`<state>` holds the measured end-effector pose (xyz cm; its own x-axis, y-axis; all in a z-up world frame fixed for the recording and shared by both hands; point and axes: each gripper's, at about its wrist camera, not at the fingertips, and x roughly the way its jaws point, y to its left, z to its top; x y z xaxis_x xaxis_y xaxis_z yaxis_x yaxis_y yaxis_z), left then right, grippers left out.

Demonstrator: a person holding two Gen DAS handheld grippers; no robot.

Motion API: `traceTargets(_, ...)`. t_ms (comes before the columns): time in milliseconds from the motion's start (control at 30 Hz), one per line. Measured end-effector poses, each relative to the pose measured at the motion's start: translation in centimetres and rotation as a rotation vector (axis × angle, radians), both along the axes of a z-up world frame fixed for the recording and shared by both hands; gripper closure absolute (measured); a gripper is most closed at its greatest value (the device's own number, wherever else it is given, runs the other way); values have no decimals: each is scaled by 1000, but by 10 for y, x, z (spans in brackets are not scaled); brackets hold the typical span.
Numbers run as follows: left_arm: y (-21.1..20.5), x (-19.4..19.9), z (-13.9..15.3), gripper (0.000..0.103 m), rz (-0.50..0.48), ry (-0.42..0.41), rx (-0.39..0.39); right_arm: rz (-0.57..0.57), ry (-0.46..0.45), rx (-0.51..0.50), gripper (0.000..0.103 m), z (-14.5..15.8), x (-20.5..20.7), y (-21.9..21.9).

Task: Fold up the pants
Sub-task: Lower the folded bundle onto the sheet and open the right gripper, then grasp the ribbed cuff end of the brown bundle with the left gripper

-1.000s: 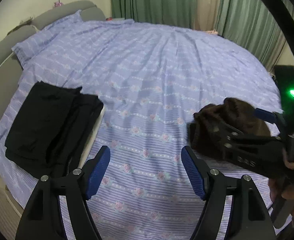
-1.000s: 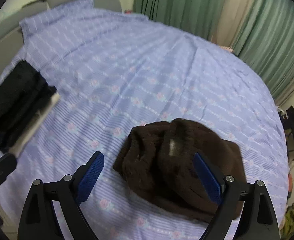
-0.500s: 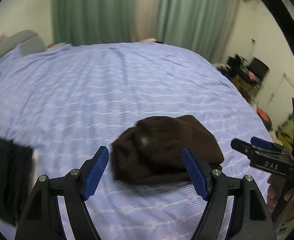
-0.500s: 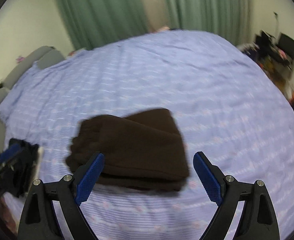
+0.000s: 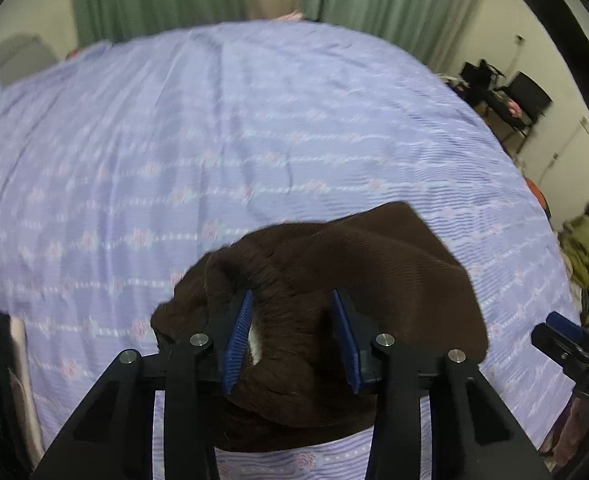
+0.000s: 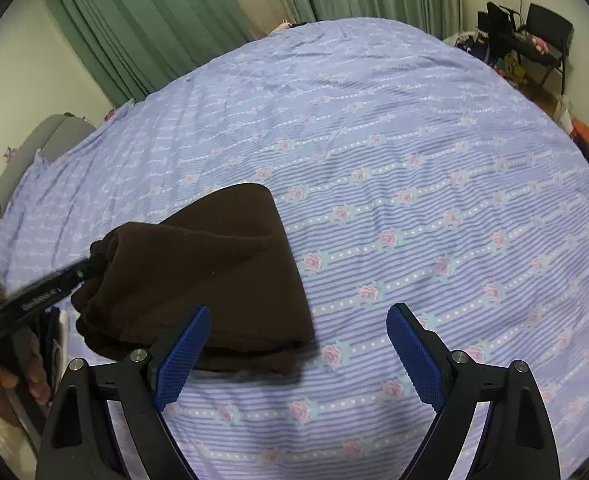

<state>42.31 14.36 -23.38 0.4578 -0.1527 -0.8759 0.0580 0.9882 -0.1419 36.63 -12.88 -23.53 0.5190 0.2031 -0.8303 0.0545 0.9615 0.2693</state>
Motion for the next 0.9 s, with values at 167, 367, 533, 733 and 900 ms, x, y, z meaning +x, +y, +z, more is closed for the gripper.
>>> traceTargets(167, 3, 3, -27, 63, 33, 94, -30, 19, 20, 12, 12, -9, 4, 2)
traceTargets(367, 17, -22, 10, 89, 56, -5, -127, 45, 20, 10, 14, -11, 0, 7)
traceTargets(533, 57, -53, 21, 88, 151, -24, -146, 68, 0, 27, 14, -9, 2, 17)
traceTargets(733, 78, -60, -37, 85, 220, 90, -131, 167, -4, -43, 14, -17, 8, 44)
traceTargets(900, 78, -66, -44, 81, 220, 95, -104, 184, 24, -61, 14, -28, 14, 48)
